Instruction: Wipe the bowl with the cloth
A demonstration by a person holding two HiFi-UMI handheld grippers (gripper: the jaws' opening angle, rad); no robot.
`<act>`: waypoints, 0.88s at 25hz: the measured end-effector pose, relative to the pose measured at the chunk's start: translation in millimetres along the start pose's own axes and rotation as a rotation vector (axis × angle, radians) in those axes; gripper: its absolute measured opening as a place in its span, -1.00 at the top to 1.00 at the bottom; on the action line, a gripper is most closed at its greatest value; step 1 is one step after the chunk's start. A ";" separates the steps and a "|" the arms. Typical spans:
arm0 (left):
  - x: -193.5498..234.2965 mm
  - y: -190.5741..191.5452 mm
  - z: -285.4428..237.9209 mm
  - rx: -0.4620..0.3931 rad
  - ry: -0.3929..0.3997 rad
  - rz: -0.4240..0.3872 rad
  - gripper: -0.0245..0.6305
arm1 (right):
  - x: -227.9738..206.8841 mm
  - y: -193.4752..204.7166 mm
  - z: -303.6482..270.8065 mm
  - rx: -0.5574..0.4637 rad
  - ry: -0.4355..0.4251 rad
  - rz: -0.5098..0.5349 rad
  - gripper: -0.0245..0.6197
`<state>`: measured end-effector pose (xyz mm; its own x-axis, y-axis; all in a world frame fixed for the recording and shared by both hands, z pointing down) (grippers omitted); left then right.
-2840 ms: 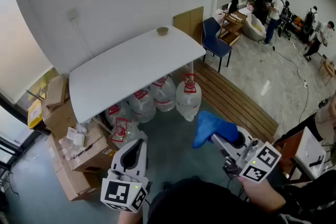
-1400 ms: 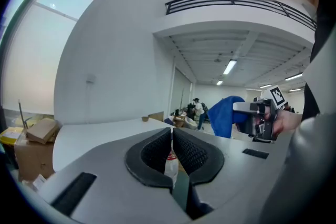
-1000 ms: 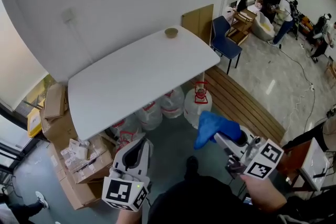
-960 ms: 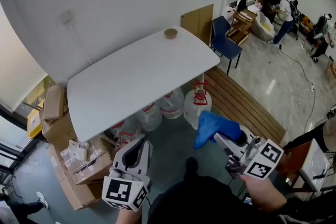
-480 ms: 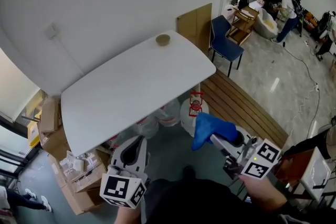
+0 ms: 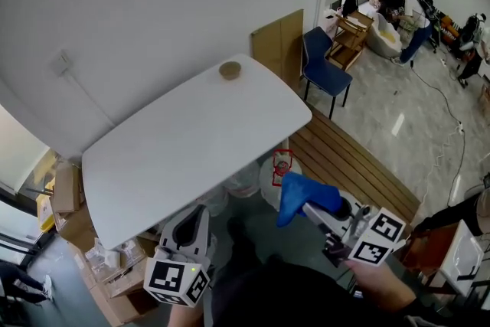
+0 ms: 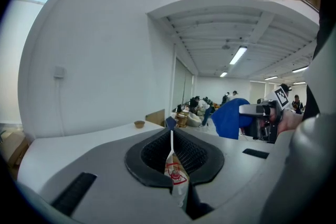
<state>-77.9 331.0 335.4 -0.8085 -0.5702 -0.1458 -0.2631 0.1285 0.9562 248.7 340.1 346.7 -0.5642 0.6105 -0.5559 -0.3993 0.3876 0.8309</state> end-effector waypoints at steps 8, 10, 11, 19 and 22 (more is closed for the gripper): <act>61.6 -4.0 -64.9 -0.034 0.018 0.016 0.85 | -37.1 -32.0 -66.0 0.009 0.027 0.034 0.69; 85.1 -6.8 -78.7 -0.043 0.023 0.012 0.85 | -43.2 -40.4 -90.9 0.006 0.031 0.038 0.69; 96.4 -8.8 -85.1 -0.046 0.025 0.012 0.85 | -45.3 -44.9 -103.1 0.005 0.031 0.040 0.69; 183.5 -11.1 -129.3 -0.063 0.069 0.007 0.85 | -62.4 -68.1 -206.1 -0.004 0.036 0.050 0.69; 207.2 -8.5 -140.0 -0.059 0.085 0.005 0.85 | -63.9 -70.9 -234.5 0.001 0.038 0.050 0.69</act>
<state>-169.5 98.2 332.6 -0.7613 -0.6369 -0.1216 -0.2259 0.0847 0.9705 143.6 111.7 317.4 -0.6105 0.6020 -0.5146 -0.3693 0.3584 0.8574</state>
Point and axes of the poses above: the fingertips, and each gripper's own axes: z backward along the fingers, x to its left, y out of its underside, the point moved 10 cm from there along z, backward along the fingers, and after that the axes turned 12 degrees about -z, right-handed, at the moved point
